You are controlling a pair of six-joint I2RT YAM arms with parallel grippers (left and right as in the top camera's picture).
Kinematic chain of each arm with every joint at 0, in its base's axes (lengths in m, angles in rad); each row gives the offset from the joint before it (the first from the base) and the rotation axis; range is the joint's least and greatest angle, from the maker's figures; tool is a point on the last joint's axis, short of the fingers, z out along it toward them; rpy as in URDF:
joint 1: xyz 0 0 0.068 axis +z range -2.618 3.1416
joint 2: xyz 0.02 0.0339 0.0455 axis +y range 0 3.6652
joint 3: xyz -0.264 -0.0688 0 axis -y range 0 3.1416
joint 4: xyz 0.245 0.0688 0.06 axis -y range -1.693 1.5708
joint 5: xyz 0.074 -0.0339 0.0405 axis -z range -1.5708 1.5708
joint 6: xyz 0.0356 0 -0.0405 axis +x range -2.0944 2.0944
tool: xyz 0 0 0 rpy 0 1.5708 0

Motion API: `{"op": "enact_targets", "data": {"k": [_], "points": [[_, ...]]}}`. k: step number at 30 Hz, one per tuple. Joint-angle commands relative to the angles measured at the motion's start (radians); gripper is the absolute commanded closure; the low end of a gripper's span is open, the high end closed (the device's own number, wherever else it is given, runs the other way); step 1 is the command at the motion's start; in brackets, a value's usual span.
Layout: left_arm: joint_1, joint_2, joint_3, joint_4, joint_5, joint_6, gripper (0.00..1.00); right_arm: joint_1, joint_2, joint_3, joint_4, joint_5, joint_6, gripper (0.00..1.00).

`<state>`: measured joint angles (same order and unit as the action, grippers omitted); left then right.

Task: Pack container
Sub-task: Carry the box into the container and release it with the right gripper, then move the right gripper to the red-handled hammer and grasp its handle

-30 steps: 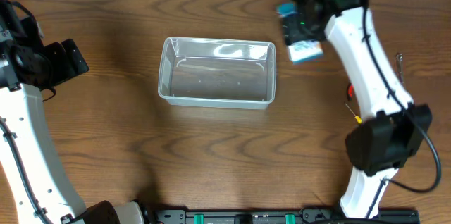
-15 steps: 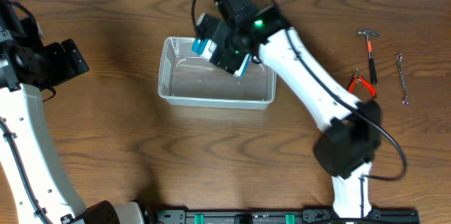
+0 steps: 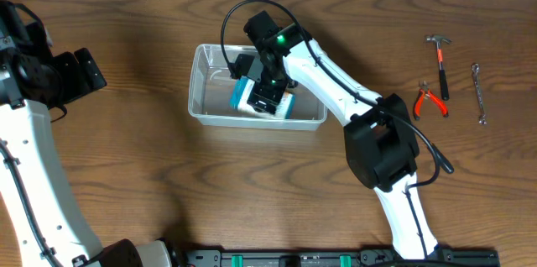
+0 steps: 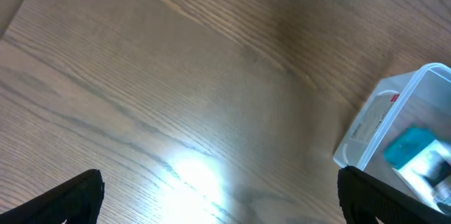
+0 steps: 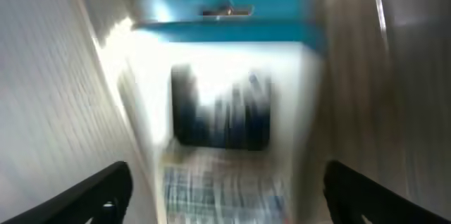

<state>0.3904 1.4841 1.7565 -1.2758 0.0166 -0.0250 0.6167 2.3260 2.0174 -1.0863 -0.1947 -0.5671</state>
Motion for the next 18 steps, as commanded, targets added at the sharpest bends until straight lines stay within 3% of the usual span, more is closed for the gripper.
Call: {"op": "enact_targets", "data": {"k": [1, 5, 10, 15, 18], "points": [[0.004, 0.001, -0.006, -0.003, -0.001, 0.013, 0.02, 0.004, -0.061, 0.037, -0.011, 0.007, -0.006, 0.01], [0.004, 0.001, -0.006, -0.003, -0.001, 0.013, 0.02, -0.010, -0.172, 0.084, -0.036, 0.086, 0.047, 0.01], [0.004, 0.001, -0.006, -0.003, -0.001, 0.013, 0.02, -0.102, -0.341, 0.097, -0.001, 0.265, 0.257, 0.01], [0.004, 0.001, -0.006, -0.003, -0.001, 0.013, 0.02, -0.357, -0.427, 0.097, -0.026, 0.336, 0.520, 0.01], [0.004, 0.001, -0.006, -0.003, -0.001, 0.013, 0.02, -0.512, -0.411, 0.095, -0.048, 0.269, 0.527, 0.01]]}}
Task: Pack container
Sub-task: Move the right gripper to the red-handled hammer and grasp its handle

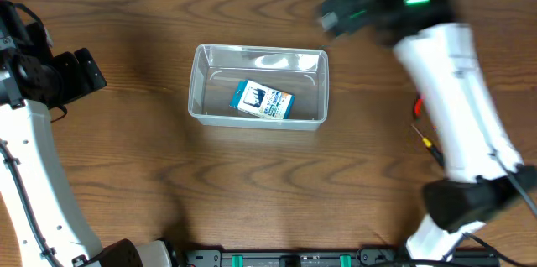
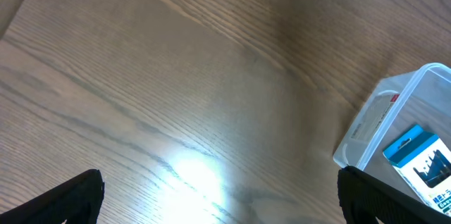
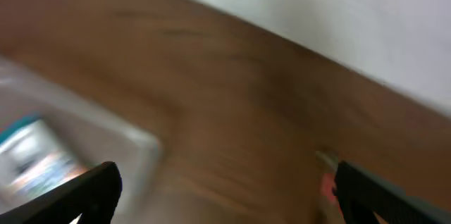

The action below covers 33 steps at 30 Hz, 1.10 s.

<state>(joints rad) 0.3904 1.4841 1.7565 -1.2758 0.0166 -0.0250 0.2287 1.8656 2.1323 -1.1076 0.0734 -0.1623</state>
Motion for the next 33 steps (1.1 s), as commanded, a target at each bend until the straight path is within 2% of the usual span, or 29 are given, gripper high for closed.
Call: {"op": "enact_targets", "data": {"k": [1, 4, 10, 14, 22, 33], "points": [[0.004, 0.001, -0.006, -0.003, -0.001, 0.013, 0.02, -0.174, 0.063, -0.020, -0.035, -0.029, 0.093, 0.01], [0.004, 0.001, -0.006, -0.003, -0.001, 0.013, 0.02, -0.289, 0.121, -0.020, -0.052, -0.045, 0.037, 0.01], [0.004, 0.001, -0.006, -0.015, -0.001, 0.013, 0.02, -0.404, 0.258, -0.020, -0.048, -0.044, 0.004, 0.01], [0.004, 0.001, -0.006, -0.030, -0.001, 0.013, 0.02, -0.424, 0.341, -0.020, -0.019, -0.039, -0.056, 0.01], [0.004, 0.001, -0.006, -0.034, -0.001, 0.013, 0.02, -0.455, 0.468, -0.020, 0.007, -0.019, -0.083, 0.01], [0.004, 0.001, -0.006, -0.056, -0.001, 0.013, 0.02, -0.488, 0.589, -0.020, 0.059, -0.018, -0.050, 0.01]]}}
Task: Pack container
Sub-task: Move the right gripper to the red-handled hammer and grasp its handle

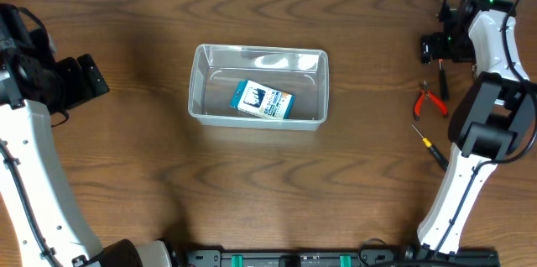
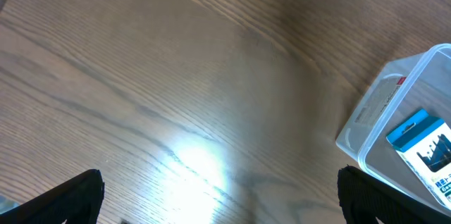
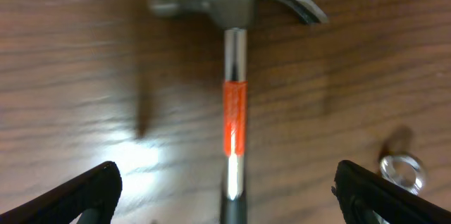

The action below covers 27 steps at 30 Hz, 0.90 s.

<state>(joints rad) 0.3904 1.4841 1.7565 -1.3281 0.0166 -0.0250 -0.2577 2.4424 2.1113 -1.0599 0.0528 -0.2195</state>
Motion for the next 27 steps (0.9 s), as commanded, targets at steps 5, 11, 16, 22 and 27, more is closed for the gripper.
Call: {"op": "enact_targets", "data": {"k": [5, 11, 16, 22, 27], "points": [[0.004, 0.001, -0.006, -0.009, -0.001, 0.013, 0.02, -0.001, 0.029, 0.001, 0.048, -0.004, 0.017, 0.01], [0.004, 0.001, -0.006, -0.018, -0.001, 0.013, 0.02, -0.001, 0.060, 0.001, 0.050, -0.049, 0.025, 0.01], [0.004, 0.001, -0.006, -0.018, -0.001, 0.013, 0.02, -0.001, 0.079, 0.001, 0.048, -0.054, 0.032, 0.01], [0.004, 0.001, -0.006, -0.027, -0.001, 0.013, 0.02, -0.001, 0.079, 0.001, 0.058, -0.055, 0.051, 0.07], [0.004, 0.001, -0.006, -0.037, -0.001, 0.013, 0.02, -0.003, 0.079, 0.001, 0.049, -0.061, 0.094, 0.15]]}}
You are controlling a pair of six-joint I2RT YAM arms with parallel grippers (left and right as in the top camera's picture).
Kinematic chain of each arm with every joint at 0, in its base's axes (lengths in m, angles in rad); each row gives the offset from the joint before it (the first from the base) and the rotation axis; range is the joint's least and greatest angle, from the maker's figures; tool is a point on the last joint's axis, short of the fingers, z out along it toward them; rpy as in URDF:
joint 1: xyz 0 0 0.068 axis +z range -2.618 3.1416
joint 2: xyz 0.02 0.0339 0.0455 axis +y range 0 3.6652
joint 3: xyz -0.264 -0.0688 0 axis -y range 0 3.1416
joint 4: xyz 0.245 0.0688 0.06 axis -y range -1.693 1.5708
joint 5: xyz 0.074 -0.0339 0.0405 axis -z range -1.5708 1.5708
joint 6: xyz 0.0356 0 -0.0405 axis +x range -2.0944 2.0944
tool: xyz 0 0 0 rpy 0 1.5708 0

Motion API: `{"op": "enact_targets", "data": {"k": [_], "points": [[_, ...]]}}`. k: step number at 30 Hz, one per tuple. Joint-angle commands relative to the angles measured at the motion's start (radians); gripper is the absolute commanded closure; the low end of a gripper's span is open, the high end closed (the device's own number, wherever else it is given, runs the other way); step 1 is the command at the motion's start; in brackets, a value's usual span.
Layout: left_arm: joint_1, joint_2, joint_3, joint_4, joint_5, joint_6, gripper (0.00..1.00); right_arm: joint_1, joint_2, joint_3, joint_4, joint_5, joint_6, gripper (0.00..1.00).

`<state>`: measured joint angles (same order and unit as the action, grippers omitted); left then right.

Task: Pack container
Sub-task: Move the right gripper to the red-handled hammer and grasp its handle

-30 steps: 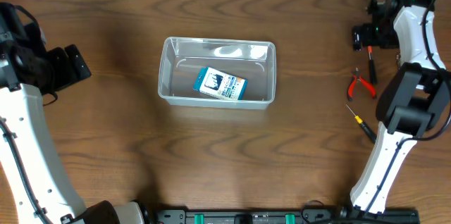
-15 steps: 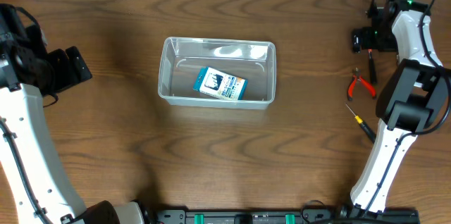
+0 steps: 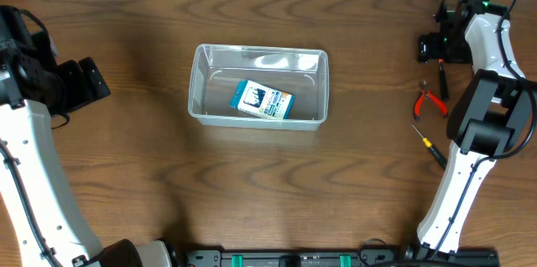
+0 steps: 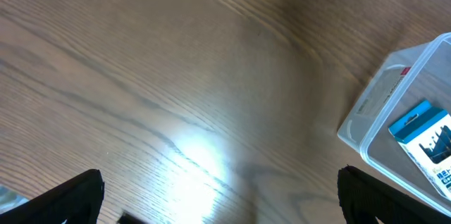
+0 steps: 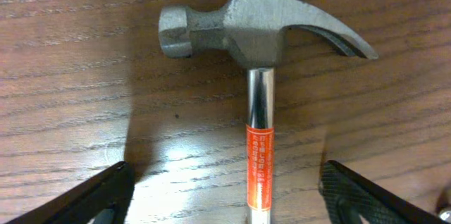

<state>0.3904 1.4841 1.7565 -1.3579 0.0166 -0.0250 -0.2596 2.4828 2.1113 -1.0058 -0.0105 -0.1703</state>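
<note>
A clear plastic container [image 3: 198,91] sits mid-table with a blue-and-white packet [image 3: 262,100] lying flat inside; its corner and the packet [image 4: 426,136] also show in the left wrist view. My right gripper [image 5: 227,194] is open, low over a small hammer [image 5: 258,41] with a steel head and an orange label on its shaft; the shaft runs between the spread fingers [image 5: 356,196]. In the overhead view that gripper [image 3: 436,47] covers the hammer. My left gripper [image 4: 220,197] is open over bare wood at the far left [image 3: 84,78].
Red-handled pliers [image 3: 430,102] lie just below the right gripper. A screwdriver [image 3: 430,149] lies further toward the front right. A metal ring end of some tool [image 5: 445,217] shows at the right wrist view's lower right corner.
My right gripper has come lower and closer to the hammer, whose head now fills more of the wrist view. The left arm shifted only slightly. The container and packet are unmoved.
First my right gripper was down in the container over the blue-and-white packet. Then the packet lay alone in the container and the right arm was swinging toward the table's right. Then it hovered open above the hammer, and now sits lower over it.
</note>
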Motion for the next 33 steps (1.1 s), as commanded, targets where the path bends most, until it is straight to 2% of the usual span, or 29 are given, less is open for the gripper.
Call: {"op": "enact_targets", "data": {"k": [1, 9, 12, 15, 24, 33], "points": [[0.004, 0.001, -0.006, -0.010, -0.001, 0.013, 0.02, -0.002, 0.039, 0.001, -0.009, 0.003, 0.058, 0.18], [0.004, 0.001, -0.006, -0.029, -0.001, 0.013, 0.02, -0.004, 0.039, 0.001, -0.035, 0.003, 0.096, 0.39], [0.004, 0.001, -0.006, -0.030, -0.001, 0.013, 0.02, -0.004, 0.039, 0.001, -0.044, 0.003, 0.096, 0.57], [0.004, 0.001, -0.006, -0.031, -0.001, 0.013, 0.02, -0.004, 0.039, 0.001, -0.049, 0.003, 0.096, 0.70], [0.004, 0.001, -0.006, -0.037, -0.001, 0.013, 0.02, -0.004, 0.039, 0.001, -0.057, 0.003, 0.096, 0.86], [0.004, 0.001, -0.006, -0.037, -0.001, 0.013, 0.02, -0.004, 0.039, 0.001, -0.057, 0.003, 0.096, 0.94]]}}
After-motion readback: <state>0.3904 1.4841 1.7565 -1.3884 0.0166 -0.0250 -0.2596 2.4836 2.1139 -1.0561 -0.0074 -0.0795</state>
